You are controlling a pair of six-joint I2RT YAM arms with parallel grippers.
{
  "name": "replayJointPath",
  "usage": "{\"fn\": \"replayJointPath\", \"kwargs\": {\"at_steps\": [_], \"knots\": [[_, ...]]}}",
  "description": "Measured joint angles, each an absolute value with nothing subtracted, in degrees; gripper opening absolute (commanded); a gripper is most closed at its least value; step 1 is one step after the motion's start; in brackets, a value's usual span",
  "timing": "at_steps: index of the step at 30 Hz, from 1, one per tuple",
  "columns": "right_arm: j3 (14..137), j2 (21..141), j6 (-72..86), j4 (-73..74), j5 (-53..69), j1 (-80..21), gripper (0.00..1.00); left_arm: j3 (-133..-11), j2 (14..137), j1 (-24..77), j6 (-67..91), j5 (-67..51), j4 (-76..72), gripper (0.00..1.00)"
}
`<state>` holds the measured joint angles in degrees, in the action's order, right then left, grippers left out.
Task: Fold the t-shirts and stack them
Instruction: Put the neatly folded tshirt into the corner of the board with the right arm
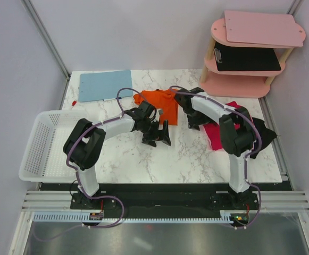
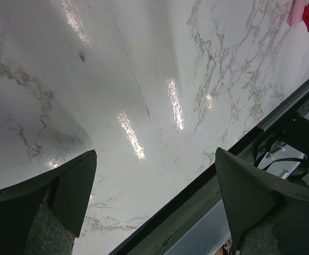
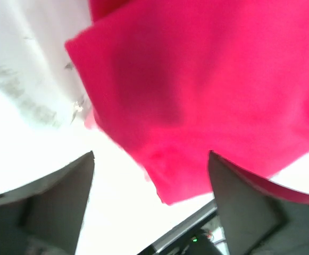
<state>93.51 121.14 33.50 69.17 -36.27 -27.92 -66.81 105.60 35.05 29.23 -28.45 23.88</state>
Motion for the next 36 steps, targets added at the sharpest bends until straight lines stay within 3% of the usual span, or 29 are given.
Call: {"fn": "replayJointPath", "kwargs": {"at_steps": [8, 14, 26, 36], "knots": [[90.2, 96.1, 31.8, 61.9, -32.5, -24.9, 0.91, -68.1, 105.0, 35.4, 28.8, -28.4, 24.2, 0.99], [75.0, 82.5, 30.4, 54.0, -27.8, -7.9, 0.89, -74.2, 105.3, 37.9, 28.9, -27.9, 24.3, 0.99], [53.7, 74.7, 25.3, 45.4, -9.8, 19.3, 0.88, -88.5, 119.8, 42.0, 31.4, -27.1, 21.2, 0.99], [48.9, 73.2, 23.7, 38.4, -0.5, 22.9, 0.85, -93.2, 126.6, 42.0, 34.8, -27.1, 17.3, 0.99]]}}
